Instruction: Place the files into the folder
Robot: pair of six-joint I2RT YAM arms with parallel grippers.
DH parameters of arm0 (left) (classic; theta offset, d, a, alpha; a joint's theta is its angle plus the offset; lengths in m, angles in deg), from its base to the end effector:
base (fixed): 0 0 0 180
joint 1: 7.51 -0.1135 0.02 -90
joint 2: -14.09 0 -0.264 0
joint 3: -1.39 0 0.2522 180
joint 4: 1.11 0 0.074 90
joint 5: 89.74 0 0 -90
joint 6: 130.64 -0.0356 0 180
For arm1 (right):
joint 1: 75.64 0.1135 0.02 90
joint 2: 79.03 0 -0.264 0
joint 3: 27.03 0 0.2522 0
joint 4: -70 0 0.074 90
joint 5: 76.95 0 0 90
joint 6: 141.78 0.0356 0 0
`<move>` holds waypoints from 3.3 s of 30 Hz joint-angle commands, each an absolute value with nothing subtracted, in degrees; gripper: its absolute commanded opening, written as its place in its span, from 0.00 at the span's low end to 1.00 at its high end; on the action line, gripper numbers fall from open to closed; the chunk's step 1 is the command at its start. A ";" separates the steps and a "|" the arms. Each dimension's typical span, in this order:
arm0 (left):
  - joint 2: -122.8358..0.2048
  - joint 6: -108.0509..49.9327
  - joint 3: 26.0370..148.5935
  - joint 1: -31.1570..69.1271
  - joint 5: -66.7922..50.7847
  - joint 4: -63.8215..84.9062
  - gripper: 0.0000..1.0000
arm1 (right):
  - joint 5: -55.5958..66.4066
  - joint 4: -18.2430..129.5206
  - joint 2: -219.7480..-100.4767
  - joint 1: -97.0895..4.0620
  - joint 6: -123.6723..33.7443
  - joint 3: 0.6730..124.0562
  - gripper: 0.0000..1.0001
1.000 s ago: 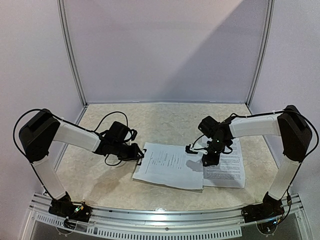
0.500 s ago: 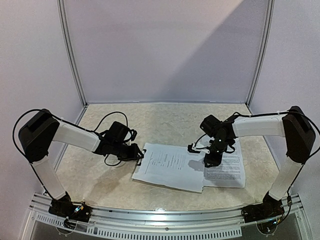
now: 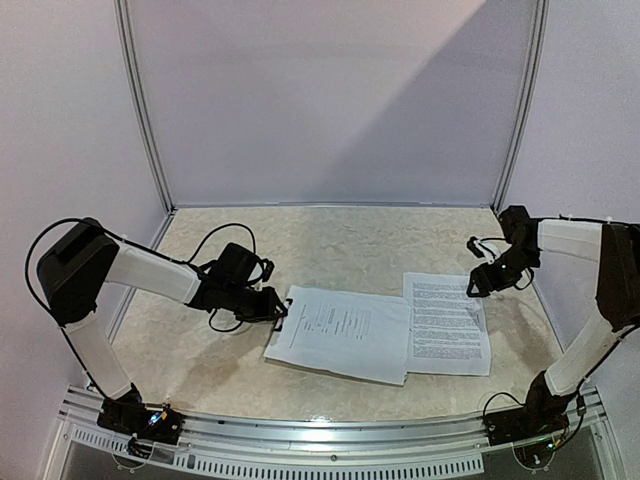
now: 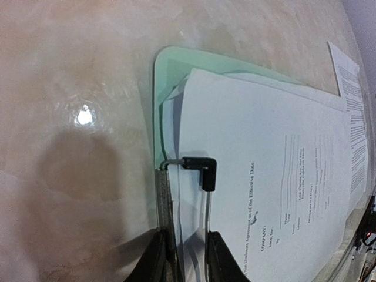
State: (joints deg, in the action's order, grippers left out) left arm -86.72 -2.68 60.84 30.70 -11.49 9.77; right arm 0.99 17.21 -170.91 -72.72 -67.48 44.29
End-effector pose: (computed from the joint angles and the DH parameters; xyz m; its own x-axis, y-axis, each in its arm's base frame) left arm 0.2513 -0.2070 0.1201 -0.9226 -0.0402 -0.3838 0.1726 0.8465 -0.5036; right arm 0.2952 0.0225 0.1845 -0.8915 -0.3104 -0.3300 -0.3644 0.9241 0.1152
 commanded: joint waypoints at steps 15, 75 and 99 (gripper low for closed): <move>-87.56 -2.34 58.12 31.60 -11.48 16.97 0.00 | -20.18 14.35 -175.55 -81.60 -59.67 34.55 0.69; -87.65 -2.65 58.12 31.47 -11.14 17.91 0.00 | -33.14 19.01 -187.75 -82.39 -57.86 47.21 0.51; -88.29 -3.11 58.21 31.33 -11.47 17.57 0.00 | -37.86 24.05 -204.95 -78.67 -57.27 61.39 0.49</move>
